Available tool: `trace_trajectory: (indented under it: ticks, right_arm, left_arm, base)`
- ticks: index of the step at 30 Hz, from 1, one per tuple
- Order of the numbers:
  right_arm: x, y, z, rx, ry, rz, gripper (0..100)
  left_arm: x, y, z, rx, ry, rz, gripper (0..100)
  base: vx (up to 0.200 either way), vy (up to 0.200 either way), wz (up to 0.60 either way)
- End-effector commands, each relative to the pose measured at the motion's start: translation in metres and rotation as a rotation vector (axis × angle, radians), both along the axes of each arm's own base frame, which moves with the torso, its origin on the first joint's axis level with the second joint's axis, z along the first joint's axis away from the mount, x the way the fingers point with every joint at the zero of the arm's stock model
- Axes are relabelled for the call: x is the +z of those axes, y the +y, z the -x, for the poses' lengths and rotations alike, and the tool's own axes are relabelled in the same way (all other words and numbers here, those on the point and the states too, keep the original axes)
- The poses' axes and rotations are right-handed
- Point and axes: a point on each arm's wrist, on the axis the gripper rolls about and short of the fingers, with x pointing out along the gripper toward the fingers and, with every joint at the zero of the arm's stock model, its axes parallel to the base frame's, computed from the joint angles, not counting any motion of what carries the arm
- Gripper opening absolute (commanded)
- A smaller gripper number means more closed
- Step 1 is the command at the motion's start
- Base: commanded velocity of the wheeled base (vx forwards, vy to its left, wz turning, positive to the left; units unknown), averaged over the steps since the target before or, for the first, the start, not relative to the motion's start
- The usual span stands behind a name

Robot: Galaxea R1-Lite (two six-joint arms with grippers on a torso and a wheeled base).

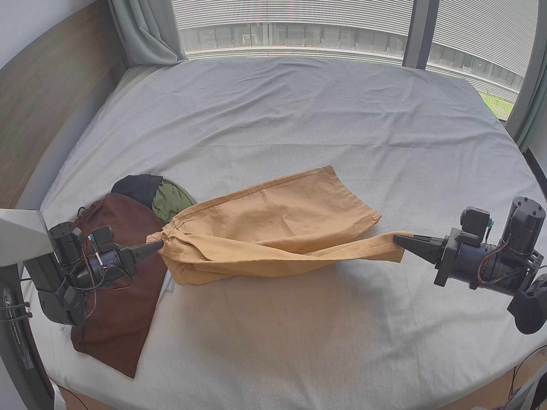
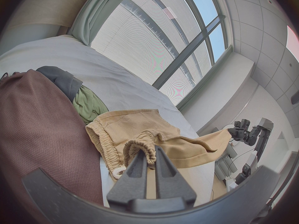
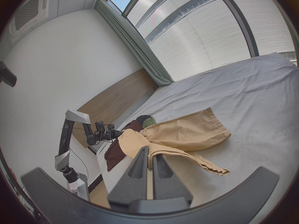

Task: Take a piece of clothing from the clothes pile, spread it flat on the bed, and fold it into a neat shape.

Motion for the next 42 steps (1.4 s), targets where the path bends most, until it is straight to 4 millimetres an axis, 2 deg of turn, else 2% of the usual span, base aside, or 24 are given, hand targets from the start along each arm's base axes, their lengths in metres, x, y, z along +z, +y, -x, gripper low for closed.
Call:
trace_trajectory:
  ticks: [1,15,21,27,31,32,34,42]
  right_arm:
    - [0.003,0.000,0.002,0.005,-0.011,-0.003,0]
    - [0.008,-0.001,0.008,0.010,-0.028,-0.009,0]
    - [0.011,0.000,0.000,-0.003,-0.039,-0.020,0]
    - [0.003,0.004,-0.022,-0.014,-0.007,-0.022,0]
    - [0.000,0.001,-0.048,-0.050,-0.002,-0.032,0]
    - [0.000,0.001,-0.048,-0.050,-0.002,-0.032,0]
    - [0.000,0.001,-0.067,-0.068,0.004,-0.057,0]
    - [0.012,0.000,-0.103,-0.094,-0.009,-0.146,0]
  left_arm:
    - [0.000,0.000,0.000,0.000,-0.001,0.000,0]
    - [-0.002,0.001,0.000,0.002,0.004,0.001,0]
    - [0.000,0.000,-0.001,0.000,-0.002,-0.001,0]
    - [0.000,-0.003,-0.001,0.008,-0.001,-0.003,0]
    - [0.000,-0.004,-0.002,0.015,-0.002,-0.004,0]
    - [0.000,-0.004,-0.002,0.015,-0.002,-0.004,0]
    - [0.000,-0.005,-0.002,0.014,-0.004,-0.005,0]
    - [0.002,-0.005,-0.003,0.021,-0.014,-0.007,0]
  base:
    - [0.000,0.000,0.00]
    - [0.000,0.000,0.00]
    - [0.000,0.000,0.00]
    - [0.000,0.000,0.00]
    - [0.000,0.000,0.00]
    - [0.000,0.000,0.00]
    - [0.000,0.000,0.00]
    - [0.000,0.000,0.00]
